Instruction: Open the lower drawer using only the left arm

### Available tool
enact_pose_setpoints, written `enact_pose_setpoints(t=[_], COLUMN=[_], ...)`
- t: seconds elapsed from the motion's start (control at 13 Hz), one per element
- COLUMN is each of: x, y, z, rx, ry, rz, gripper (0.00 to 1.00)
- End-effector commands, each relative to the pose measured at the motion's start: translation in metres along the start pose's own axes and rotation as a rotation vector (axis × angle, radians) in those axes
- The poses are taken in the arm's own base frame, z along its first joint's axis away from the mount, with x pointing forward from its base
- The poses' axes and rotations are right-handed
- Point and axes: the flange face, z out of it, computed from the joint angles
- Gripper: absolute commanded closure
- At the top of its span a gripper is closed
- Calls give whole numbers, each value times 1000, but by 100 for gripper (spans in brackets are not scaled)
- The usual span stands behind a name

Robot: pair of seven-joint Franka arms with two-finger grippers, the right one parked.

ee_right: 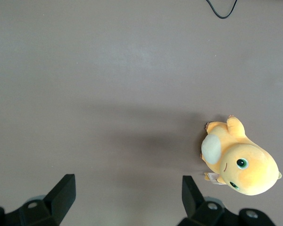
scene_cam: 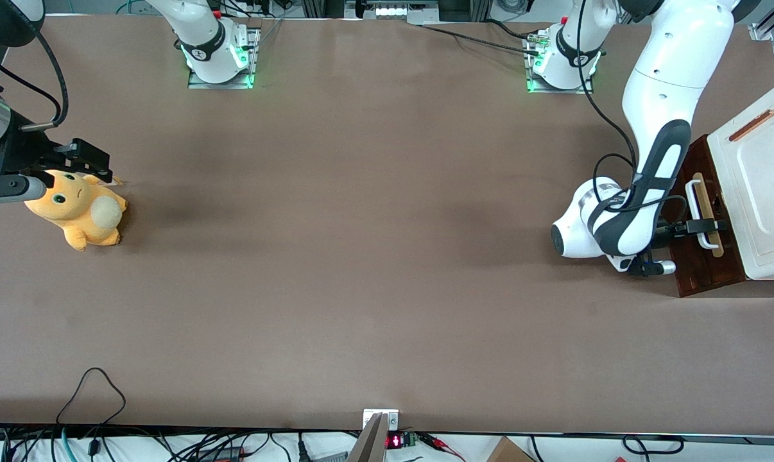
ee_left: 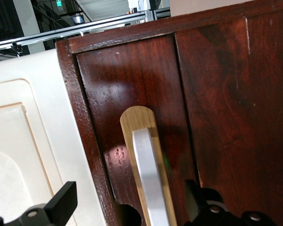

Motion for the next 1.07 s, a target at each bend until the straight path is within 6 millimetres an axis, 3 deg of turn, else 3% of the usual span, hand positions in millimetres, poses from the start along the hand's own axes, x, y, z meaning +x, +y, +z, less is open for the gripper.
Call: enact_pose_setpoints(t=[0.0, 0.46, 1.0], x=[-2, -12, -13], y=[-5, 11, 17], z=[0, 0, 0], rx=[9, 24, 22], ry=[5, 2, -2], rz=[-48, -33, -30], gripper=[0, 0, 1])
